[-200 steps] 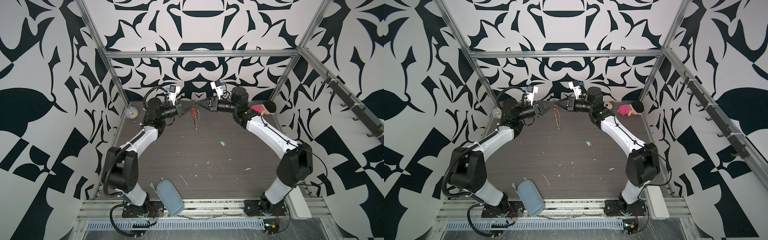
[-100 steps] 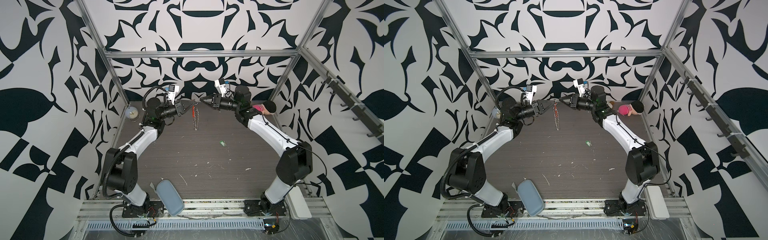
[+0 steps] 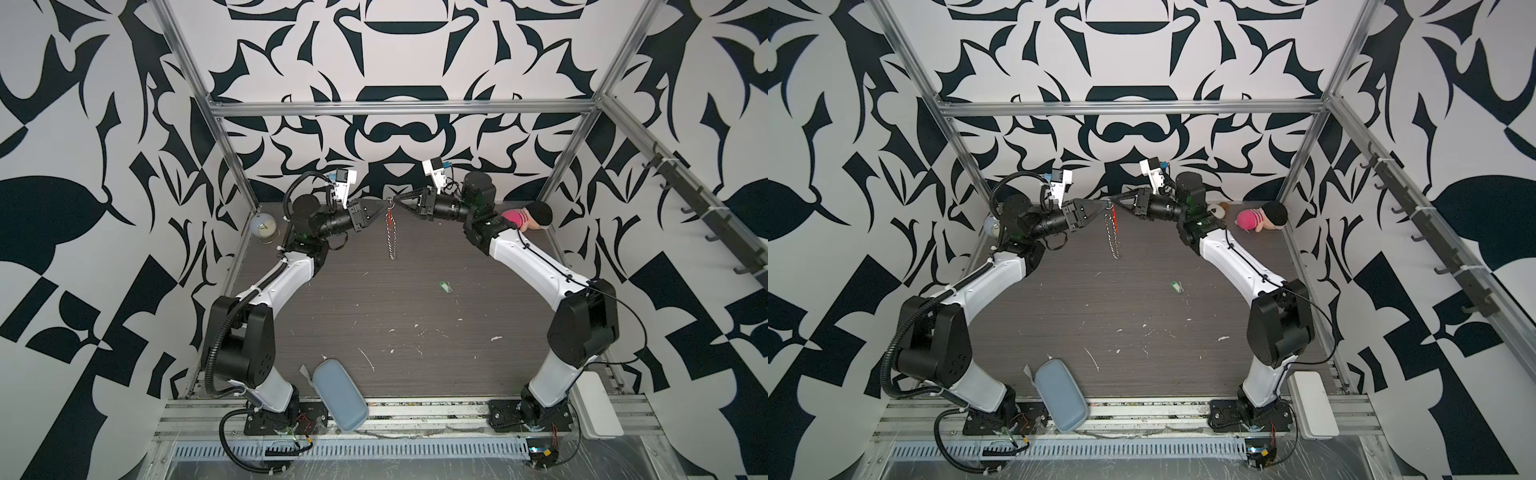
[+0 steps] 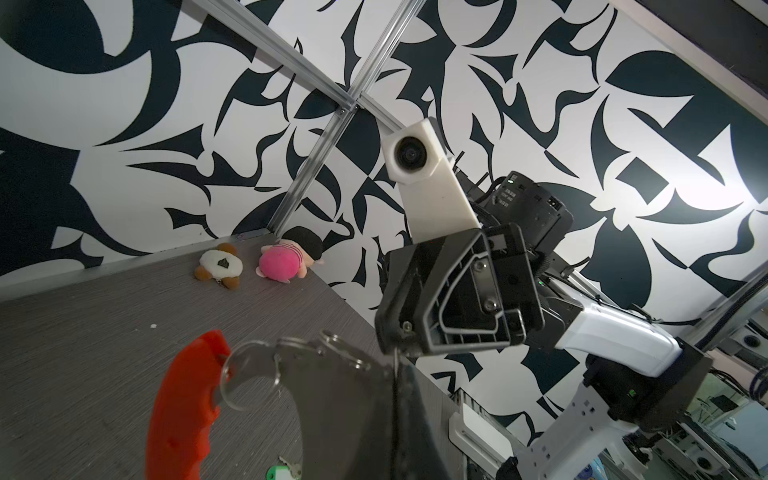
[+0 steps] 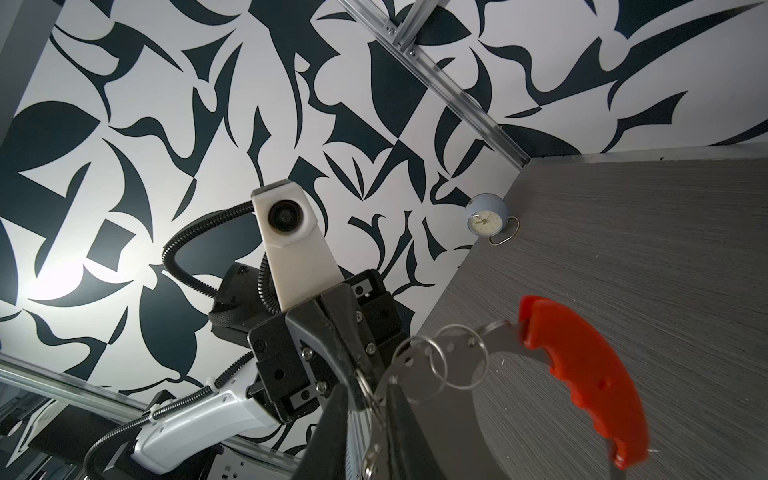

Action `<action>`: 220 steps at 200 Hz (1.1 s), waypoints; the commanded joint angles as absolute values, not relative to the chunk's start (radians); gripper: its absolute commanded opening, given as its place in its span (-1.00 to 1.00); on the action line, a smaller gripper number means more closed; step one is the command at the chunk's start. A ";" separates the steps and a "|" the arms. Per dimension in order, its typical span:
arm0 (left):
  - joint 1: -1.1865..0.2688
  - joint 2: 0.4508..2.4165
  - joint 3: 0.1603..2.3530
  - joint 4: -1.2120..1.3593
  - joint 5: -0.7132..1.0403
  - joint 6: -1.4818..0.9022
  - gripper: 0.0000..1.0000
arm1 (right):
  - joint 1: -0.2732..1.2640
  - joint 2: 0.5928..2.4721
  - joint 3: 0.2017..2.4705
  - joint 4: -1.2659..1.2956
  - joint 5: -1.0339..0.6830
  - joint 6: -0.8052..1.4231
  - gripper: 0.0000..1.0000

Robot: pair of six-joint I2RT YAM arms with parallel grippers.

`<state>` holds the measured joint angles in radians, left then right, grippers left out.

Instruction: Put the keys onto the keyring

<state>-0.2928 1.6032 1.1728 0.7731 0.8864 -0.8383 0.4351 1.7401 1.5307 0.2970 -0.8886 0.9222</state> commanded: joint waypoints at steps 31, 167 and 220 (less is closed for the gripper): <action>-0.292 1.576 1.221 0.820 0.893 -0.857 -1.00 | 0.451 1.732 1.570 0.343 -0.913 0.922 -0.57; -0.257 1.585 1.195 0.843 0.784 -0.936 -0.56 | 0.455 1.770 1.574 0.556 -0.896 1.003 -1.00; -0.222 1.569 1.157 0.880 0.775 -0.982 -0.90 | 0.455 1.792 1.589 0.599 -0.889 1.027 -1.00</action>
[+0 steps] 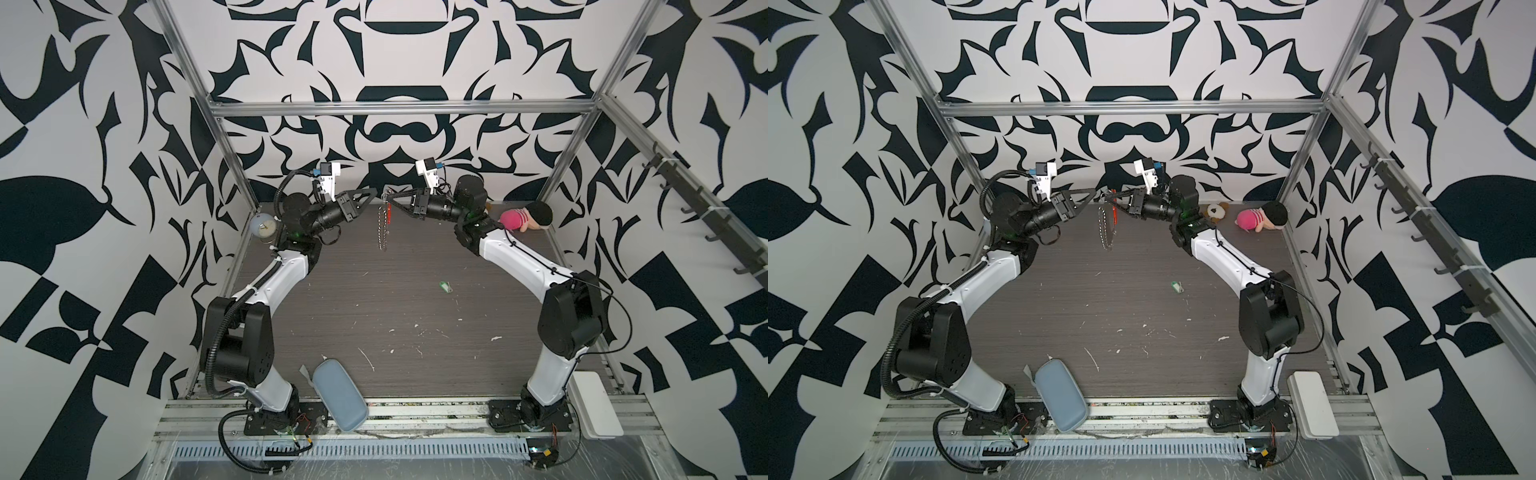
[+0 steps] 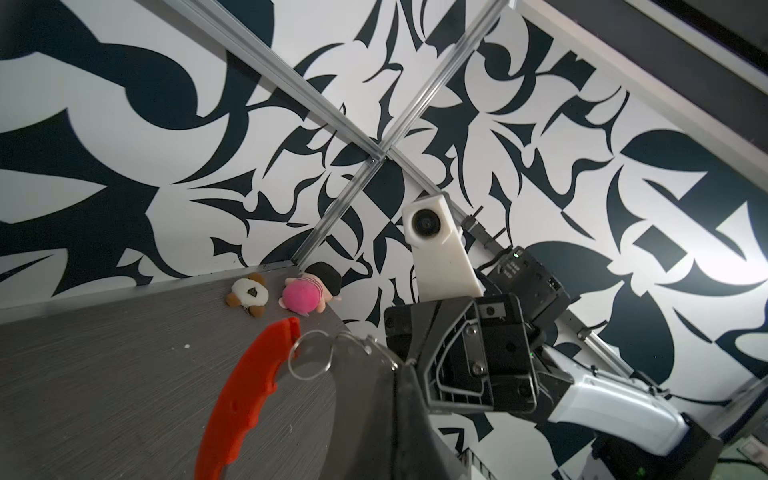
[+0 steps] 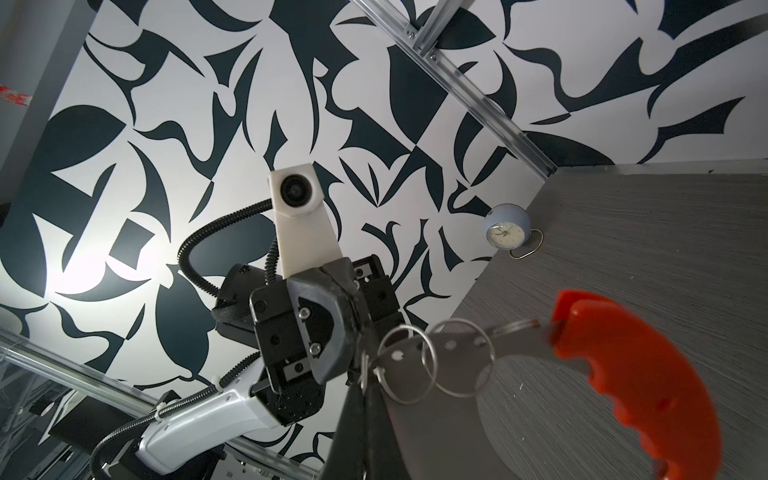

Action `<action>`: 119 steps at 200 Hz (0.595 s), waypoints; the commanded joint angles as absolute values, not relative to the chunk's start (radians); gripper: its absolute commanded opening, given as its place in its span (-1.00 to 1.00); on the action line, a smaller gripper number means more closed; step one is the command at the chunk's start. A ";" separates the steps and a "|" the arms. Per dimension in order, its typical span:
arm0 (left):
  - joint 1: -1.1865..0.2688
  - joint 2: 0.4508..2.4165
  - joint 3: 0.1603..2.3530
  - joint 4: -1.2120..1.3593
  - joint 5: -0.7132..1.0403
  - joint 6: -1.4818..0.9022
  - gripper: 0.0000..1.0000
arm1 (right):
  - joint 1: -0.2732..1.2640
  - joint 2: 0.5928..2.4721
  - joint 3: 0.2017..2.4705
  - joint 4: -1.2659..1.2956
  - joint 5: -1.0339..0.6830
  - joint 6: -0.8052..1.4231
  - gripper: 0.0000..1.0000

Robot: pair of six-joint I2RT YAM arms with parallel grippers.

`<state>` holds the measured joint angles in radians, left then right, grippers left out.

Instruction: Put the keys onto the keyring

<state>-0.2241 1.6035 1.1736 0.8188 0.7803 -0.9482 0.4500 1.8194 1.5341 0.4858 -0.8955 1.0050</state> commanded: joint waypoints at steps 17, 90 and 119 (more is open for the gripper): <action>-0.222 1.577 1.151 0.925 0.784 -1.011 -0.80 | 0.455 1.793 1.589 0.605 -0.886 1.031 -1.00; -0.229 1.681 1.175 1.213 0.834 -1.242 -0.73 | 0.459 1.800 1.597 0.609 -0.888 1.032 -1.00; -0.237 1.709 1.180 1.270 0.849 -1.282 -0.77 | 0.460 1.798 1.598 0.611 -0.890 1.032 -1.00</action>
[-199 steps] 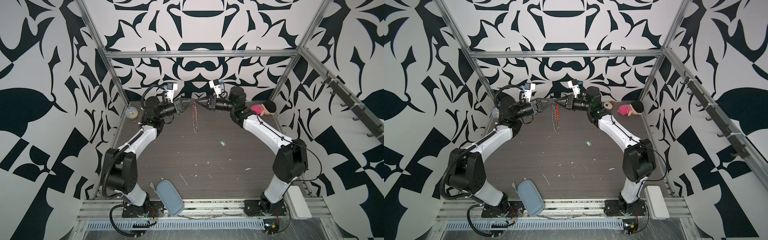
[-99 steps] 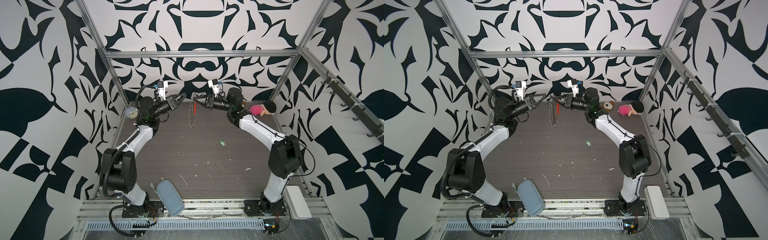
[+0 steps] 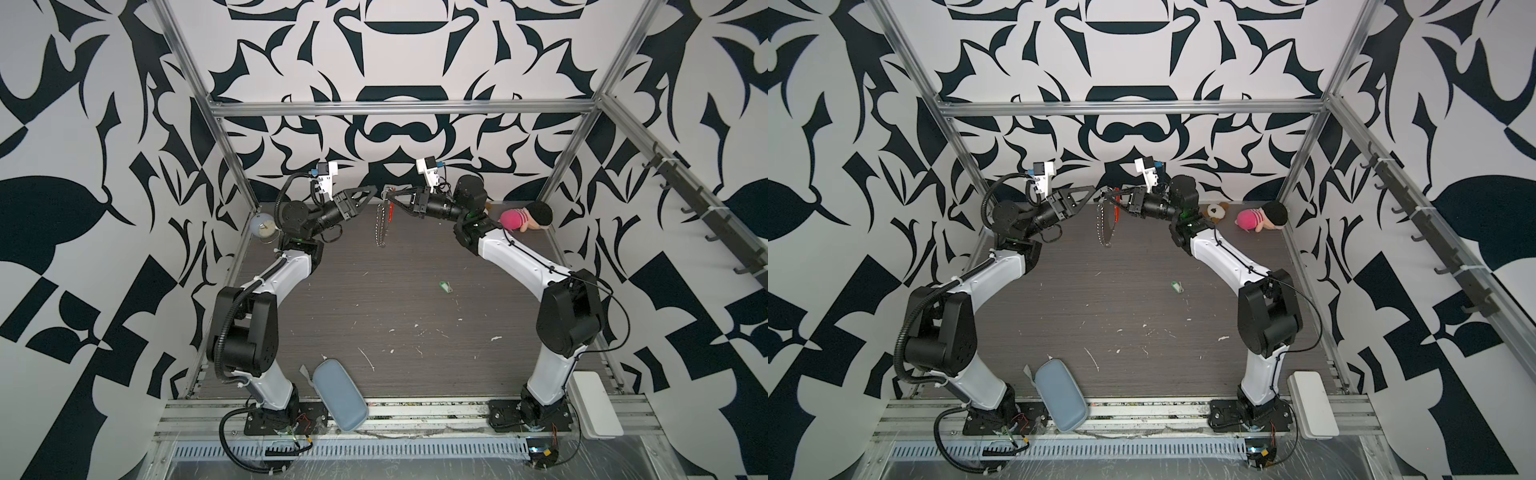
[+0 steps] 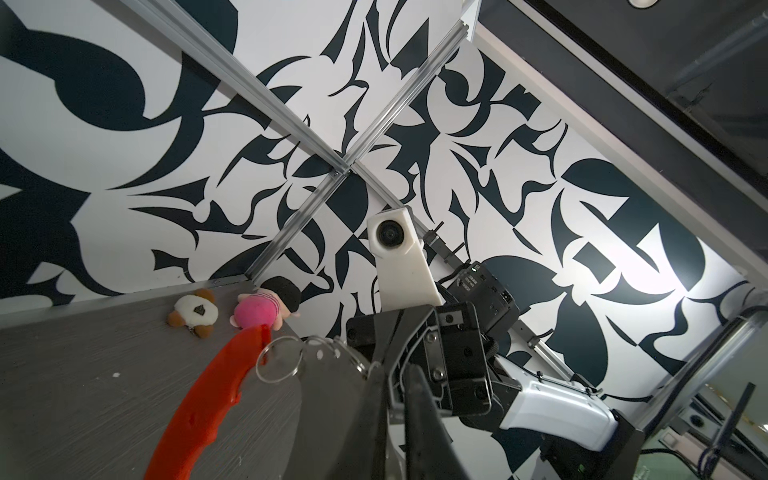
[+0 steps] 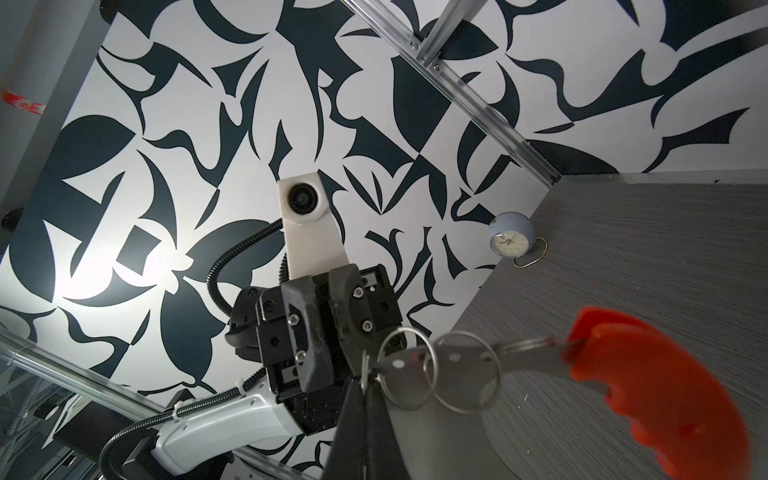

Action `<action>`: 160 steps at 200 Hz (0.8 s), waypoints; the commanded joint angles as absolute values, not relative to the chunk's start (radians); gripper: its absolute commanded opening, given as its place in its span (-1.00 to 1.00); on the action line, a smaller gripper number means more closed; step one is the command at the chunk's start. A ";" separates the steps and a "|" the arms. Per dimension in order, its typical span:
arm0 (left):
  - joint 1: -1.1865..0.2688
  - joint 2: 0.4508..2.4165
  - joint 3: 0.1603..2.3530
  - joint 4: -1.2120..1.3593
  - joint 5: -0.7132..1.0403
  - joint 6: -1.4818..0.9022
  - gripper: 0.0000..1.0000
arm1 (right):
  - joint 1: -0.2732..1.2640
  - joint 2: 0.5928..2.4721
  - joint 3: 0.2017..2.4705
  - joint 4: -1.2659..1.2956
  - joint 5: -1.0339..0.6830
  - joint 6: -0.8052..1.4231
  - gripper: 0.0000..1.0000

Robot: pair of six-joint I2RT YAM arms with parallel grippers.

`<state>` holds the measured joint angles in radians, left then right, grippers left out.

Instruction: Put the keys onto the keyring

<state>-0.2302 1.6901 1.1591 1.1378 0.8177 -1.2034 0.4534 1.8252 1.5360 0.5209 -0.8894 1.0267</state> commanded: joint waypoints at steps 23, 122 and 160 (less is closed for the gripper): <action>-0.242 1.715 1.182 1.267 0.853 -1.281 -0.77 | 0.460 1.801 1.599 0.608 -0.890 1.030 -1.00; -0.264 1.740 1.192 1.273 0.864 -1.299 -0.82 | 0.466 1.807 1.617 0.613 -0.884 1.034 -1.00; -0.265 1.744 1.193 1.285 0.865 -1.312 -0.89 | 0.472 1.817 1.631 0.607 -0.884 1.034 -1.00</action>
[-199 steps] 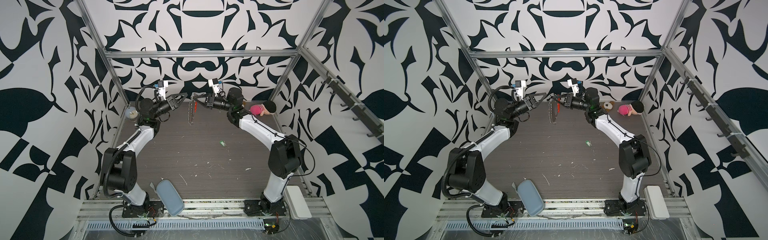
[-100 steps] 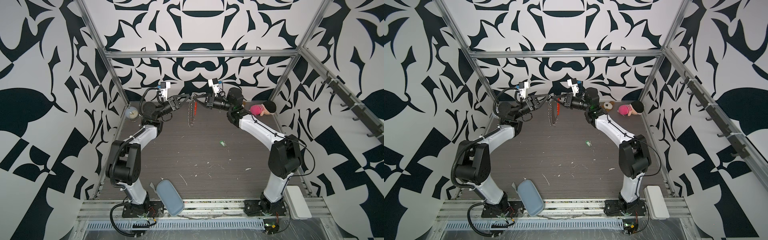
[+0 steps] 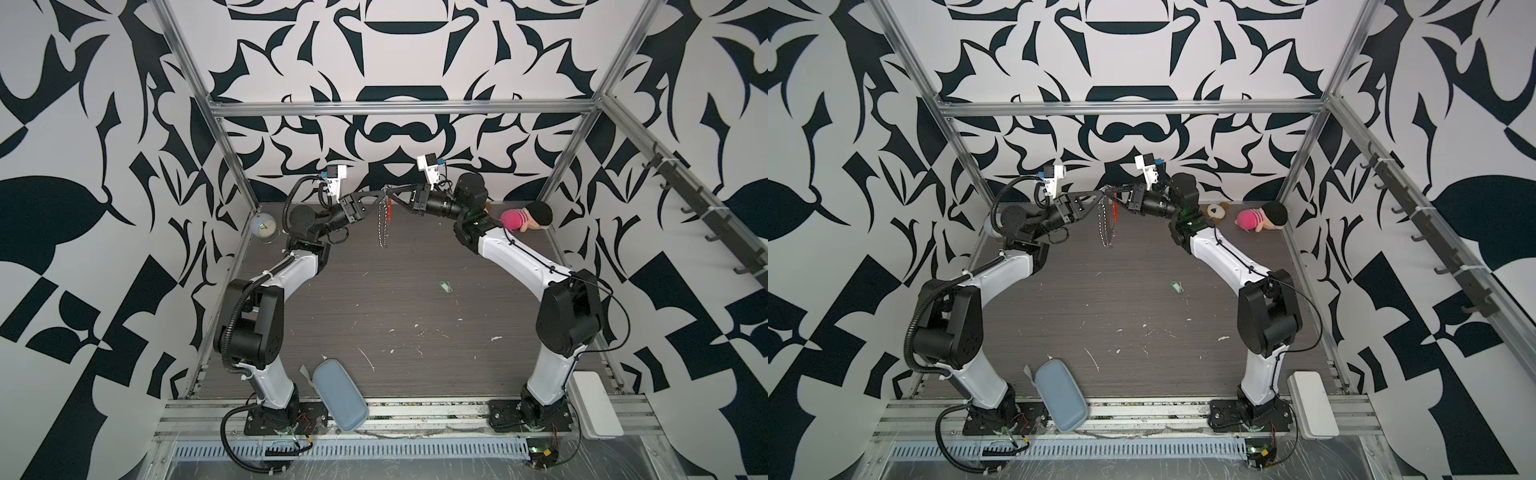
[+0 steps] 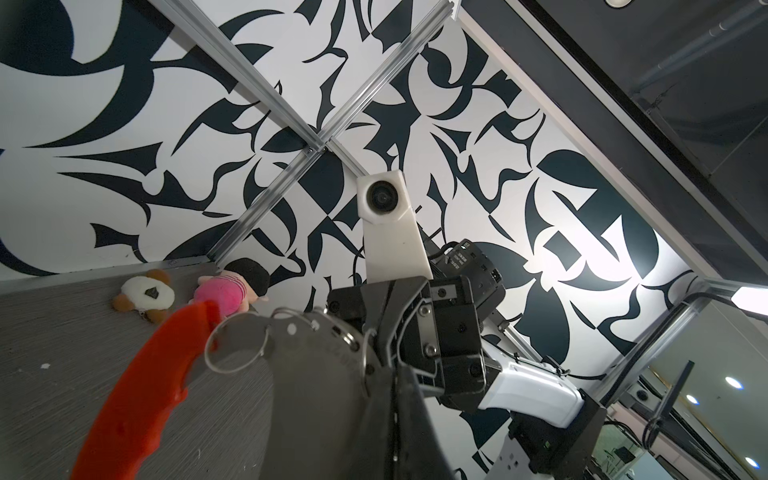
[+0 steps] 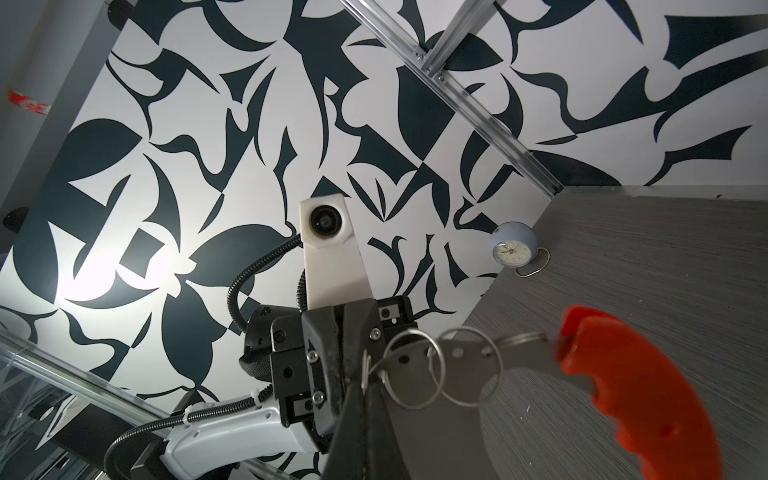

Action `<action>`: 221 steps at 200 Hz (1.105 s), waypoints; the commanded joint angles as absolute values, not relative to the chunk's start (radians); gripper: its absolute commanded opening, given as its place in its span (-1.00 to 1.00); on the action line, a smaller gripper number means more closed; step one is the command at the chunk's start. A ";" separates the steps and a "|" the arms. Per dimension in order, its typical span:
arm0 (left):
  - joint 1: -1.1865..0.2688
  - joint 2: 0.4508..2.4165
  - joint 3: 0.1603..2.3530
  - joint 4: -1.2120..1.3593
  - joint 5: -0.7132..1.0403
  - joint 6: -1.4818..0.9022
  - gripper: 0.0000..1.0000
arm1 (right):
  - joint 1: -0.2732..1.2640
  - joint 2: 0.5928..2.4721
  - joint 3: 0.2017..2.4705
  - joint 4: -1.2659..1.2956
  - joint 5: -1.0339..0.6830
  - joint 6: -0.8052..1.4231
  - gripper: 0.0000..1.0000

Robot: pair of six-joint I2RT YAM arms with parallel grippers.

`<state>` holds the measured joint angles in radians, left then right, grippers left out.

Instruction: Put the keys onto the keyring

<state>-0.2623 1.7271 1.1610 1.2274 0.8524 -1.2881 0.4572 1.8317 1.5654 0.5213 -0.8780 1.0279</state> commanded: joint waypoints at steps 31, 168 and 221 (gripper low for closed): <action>-0.265 1.746 1.196 1.291 0.868 -1.315 -0.98 | 0.483 1.824 1.638 0.595 -0.890 1.026 -1.00; -0.255 1.754 1.205 1.316 0.864 -1.310 -1.00 | 0.474 1.735 1.550 0.339 -0.874 0.794 -1.00; -0.234 1.657 1.151 0.948 0.870 -1.038 -0.63 | 0.442 1.736 1.511 0.476 -0.901 0.892 -1.00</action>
